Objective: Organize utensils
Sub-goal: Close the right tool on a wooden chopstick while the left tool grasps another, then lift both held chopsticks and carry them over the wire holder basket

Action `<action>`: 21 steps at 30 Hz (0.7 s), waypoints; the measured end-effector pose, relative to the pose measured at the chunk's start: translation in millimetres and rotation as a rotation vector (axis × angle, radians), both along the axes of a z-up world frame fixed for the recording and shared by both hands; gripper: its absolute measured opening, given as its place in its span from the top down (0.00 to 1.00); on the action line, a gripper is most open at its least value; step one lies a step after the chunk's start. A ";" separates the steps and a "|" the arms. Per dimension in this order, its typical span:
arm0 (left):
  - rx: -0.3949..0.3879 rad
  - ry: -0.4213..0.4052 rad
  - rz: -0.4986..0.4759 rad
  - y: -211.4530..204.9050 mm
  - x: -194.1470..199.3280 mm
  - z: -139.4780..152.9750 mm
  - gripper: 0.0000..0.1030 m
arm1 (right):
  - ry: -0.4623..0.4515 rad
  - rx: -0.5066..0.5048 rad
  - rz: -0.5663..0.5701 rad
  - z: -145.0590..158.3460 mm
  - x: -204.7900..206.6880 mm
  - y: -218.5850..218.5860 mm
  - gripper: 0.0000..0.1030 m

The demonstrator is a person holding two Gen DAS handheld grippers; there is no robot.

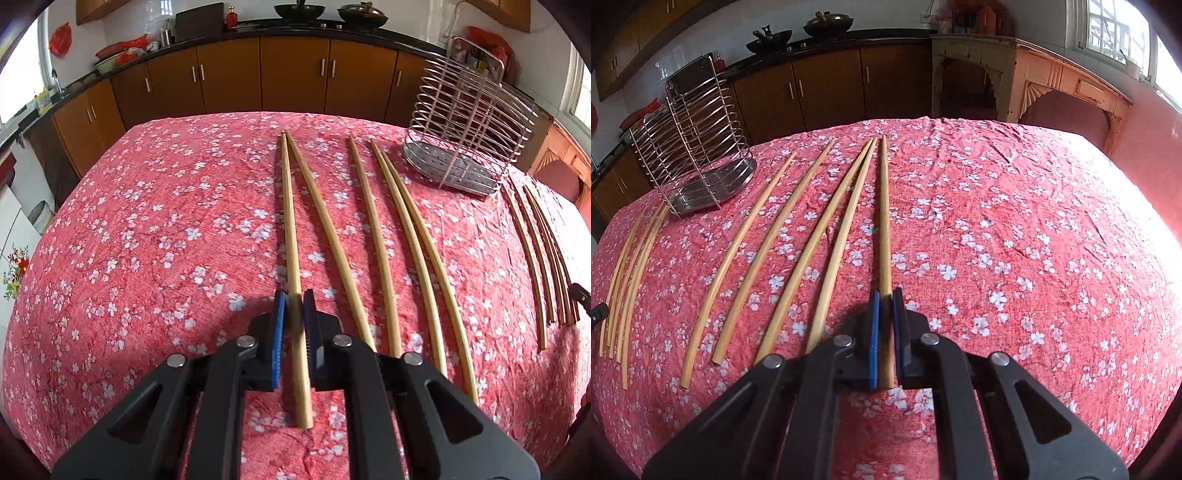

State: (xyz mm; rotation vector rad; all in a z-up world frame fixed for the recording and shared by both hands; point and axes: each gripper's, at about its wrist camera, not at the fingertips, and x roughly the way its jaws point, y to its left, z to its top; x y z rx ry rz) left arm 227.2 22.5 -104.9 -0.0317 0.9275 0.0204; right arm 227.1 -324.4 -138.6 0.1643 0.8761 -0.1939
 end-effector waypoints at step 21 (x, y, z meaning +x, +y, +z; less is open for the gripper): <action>-0.014 -0.037 -0.028 41.9 -27.3 -4.4 0.75 | -0.024 0.050 -0.056 -2.4 -36.6 -13.5 0.90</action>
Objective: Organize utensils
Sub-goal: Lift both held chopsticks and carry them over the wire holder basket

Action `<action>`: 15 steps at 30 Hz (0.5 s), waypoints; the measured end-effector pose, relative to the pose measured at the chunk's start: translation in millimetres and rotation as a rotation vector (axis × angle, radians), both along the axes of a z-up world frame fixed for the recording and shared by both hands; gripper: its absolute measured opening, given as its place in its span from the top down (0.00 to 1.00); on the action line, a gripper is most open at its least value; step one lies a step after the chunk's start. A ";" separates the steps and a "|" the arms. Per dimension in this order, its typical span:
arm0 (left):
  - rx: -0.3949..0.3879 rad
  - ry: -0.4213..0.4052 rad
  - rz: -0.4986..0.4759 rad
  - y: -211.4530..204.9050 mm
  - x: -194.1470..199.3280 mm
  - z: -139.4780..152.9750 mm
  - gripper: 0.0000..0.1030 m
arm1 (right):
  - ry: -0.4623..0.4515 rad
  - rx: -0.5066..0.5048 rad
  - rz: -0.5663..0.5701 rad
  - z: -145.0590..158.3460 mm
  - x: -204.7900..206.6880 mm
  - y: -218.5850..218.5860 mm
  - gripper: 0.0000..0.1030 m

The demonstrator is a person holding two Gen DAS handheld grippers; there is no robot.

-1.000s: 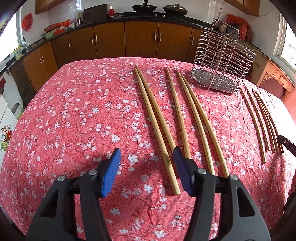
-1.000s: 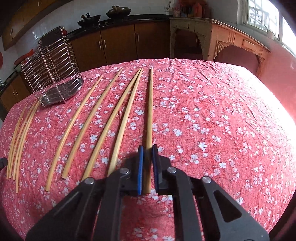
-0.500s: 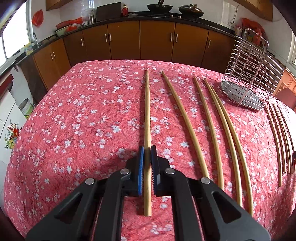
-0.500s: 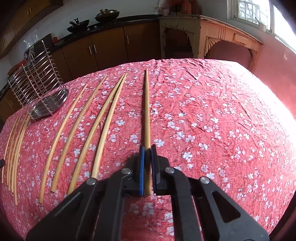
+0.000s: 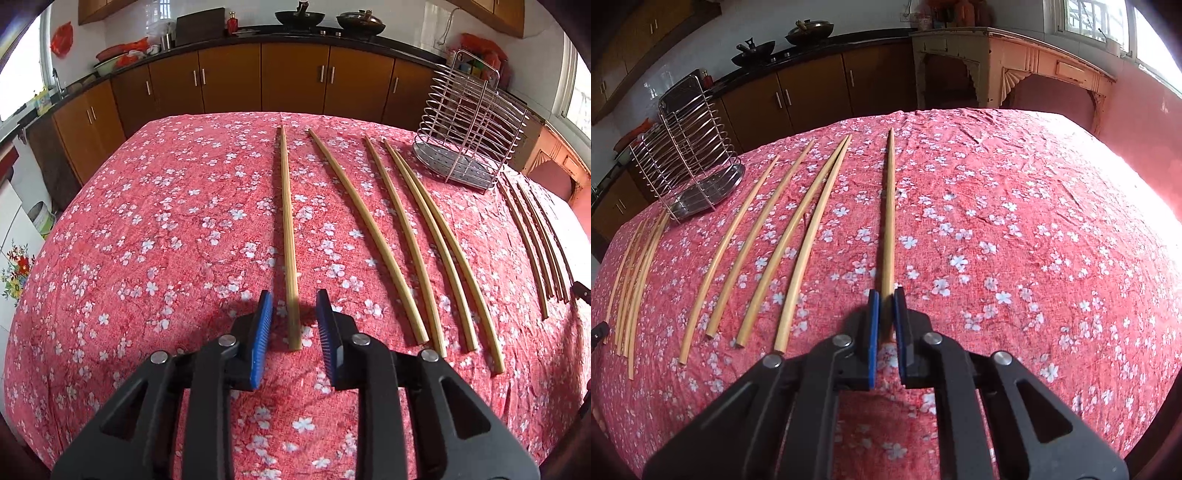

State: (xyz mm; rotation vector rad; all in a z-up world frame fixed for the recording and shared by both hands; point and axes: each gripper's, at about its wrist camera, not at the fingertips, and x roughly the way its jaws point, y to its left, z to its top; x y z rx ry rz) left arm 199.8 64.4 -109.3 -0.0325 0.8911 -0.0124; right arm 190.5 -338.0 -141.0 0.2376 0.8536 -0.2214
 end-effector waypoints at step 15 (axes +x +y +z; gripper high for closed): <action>-0.026 -0.102 0.019 10.4 -34.1 39.6 0.93 | -0.171 -0.060 -0.004 54.1 -38.6 2.2 0.92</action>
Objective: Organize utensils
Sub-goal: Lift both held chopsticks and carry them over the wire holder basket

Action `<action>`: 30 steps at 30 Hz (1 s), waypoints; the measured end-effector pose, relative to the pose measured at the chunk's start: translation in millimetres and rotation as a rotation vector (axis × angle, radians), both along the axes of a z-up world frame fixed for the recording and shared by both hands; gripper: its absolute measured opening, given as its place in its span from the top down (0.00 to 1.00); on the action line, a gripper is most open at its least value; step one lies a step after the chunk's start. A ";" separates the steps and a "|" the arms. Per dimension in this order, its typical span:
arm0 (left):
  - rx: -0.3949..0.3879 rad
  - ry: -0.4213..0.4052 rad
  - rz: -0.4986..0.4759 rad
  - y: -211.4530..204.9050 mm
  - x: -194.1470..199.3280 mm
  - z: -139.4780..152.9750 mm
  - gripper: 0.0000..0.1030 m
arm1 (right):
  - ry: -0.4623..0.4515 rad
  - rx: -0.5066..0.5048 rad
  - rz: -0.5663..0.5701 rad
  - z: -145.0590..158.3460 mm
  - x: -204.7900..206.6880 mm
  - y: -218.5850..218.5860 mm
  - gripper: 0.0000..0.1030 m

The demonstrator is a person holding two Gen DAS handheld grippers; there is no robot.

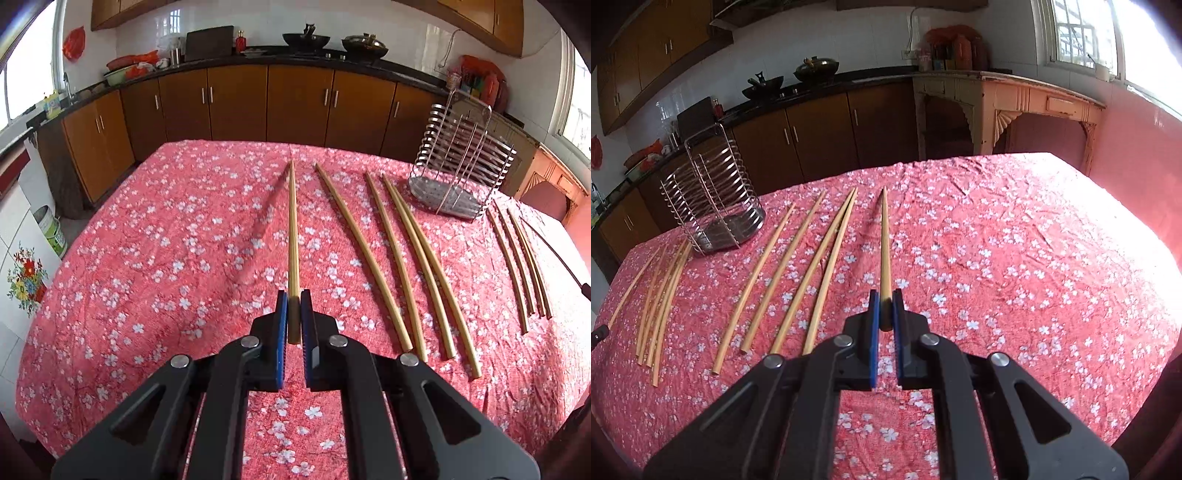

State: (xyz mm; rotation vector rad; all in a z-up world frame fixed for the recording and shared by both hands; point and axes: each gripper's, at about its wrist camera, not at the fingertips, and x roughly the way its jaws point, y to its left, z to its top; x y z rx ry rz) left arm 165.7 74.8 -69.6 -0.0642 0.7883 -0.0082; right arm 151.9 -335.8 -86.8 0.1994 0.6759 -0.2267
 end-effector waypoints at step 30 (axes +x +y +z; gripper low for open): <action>-0.020 -0.385 0.052 1.4 57.1 140.6 0.93 | -0.331 -0.079 0.004 147.3 70.6 -22.1 0.93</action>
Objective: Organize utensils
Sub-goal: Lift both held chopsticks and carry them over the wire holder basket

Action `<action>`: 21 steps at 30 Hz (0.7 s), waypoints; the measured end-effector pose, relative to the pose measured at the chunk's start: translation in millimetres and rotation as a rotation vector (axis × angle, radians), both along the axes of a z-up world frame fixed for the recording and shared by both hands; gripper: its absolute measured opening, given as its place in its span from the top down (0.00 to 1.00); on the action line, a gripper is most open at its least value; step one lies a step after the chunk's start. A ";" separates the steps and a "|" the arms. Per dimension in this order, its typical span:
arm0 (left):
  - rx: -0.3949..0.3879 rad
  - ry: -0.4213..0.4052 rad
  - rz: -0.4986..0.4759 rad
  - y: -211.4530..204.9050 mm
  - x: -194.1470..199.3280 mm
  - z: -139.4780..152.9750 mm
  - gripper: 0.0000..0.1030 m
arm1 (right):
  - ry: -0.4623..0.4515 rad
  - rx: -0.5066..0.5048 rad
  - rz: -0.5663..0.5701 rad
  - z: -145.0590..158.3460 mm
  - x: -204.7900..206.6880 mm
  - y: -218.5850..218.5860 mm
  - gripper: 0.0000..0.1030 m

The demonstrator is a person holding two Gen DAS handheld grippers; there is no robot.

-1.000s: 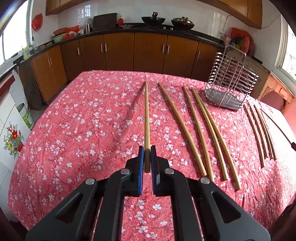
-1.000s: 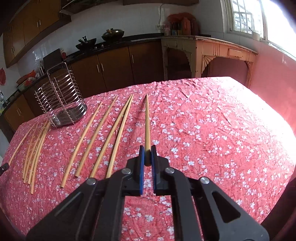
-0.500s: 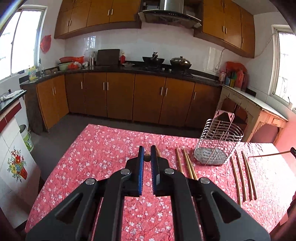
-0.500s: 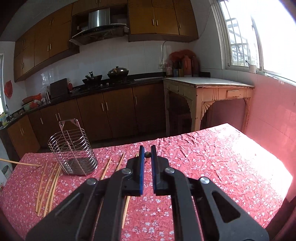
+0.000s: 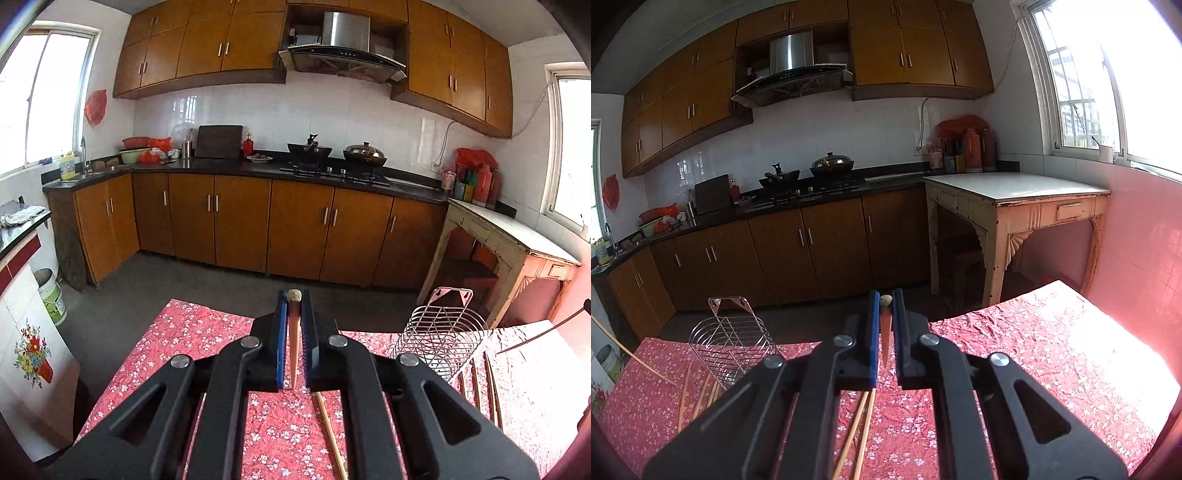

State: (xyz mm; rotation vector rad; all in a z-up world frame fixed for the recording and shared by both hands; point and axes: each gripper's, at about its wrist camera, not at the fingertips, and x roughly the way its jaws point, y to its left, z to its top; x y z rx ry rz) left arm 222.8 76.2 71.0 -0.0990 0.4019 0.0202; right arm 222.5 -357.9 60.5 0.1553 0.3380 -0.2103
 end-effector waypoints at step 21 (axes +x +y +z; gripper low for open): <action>-0.040 -0.212 -0.093 -56.8 -4.9 120.0 0.93 | -0.114 0.030 0.258 145.6 -5.8 44.8 0.93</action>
